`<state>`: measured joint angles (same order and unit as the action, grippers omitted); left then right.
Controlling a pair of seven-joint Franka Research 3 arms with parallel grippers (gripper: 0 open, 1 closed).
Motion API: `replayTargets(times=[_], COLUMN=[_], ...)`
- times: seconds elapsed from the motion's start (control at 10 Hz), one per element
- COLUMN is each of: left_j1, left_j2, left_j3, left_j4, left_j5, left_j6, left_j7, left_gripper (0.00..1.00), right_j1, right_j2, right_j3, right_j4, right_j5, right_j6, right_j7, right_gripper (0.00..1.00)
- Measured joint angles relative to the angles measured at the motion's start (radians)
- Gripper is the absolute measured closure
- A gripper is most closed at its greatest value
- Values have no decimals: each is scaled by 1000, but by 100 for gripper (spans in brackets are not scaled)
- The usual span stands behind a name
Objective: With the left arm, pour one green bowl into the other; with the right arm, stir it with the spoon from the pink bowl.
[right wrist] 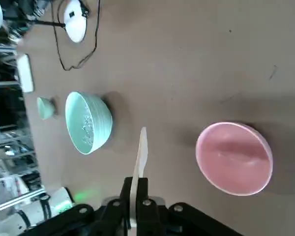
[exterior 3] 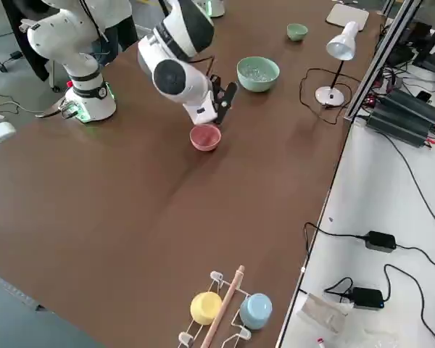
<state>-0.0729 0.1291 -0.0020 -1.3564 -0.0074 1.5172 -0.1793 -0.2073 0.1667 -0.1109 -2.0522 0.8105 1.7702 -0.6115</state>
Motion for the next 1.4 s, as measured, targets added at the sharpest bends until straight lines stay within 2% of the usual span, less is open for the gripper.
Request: replayTargets(times=[0.3, 0.6, 0.8, 1.2, 1.4], left_j1=[0, 0, 0, 58, 55], left_j2=[0, 0, 0, -1, -1], left_j3=[0, 3, 4, 9, 3], left_j4=[0, 0, 1, 1, 1], left_j5=[0, 0, 1, 2, 2], left_j6=[0, 0, 0, 0, 0], left_j7=[0, 0, 0, 7, 7], left_gripper=[0, 0, 0, 0, 0], right_j1=[-96, -159, -195, -204, -204], right_j2=[17, 28, 67, 100, 106], right_j3=[0, 0, 1, 3, 3], right_j4=[-61, -92, -100, -101, -102], right_j5=[18, 18, 19, 27, 34], right_j6=[3, 2, 2, 3, 3], right_j7=[-112, -214, -288, -303, -304], right_gripper=[95, 95, 95, 95, 95])
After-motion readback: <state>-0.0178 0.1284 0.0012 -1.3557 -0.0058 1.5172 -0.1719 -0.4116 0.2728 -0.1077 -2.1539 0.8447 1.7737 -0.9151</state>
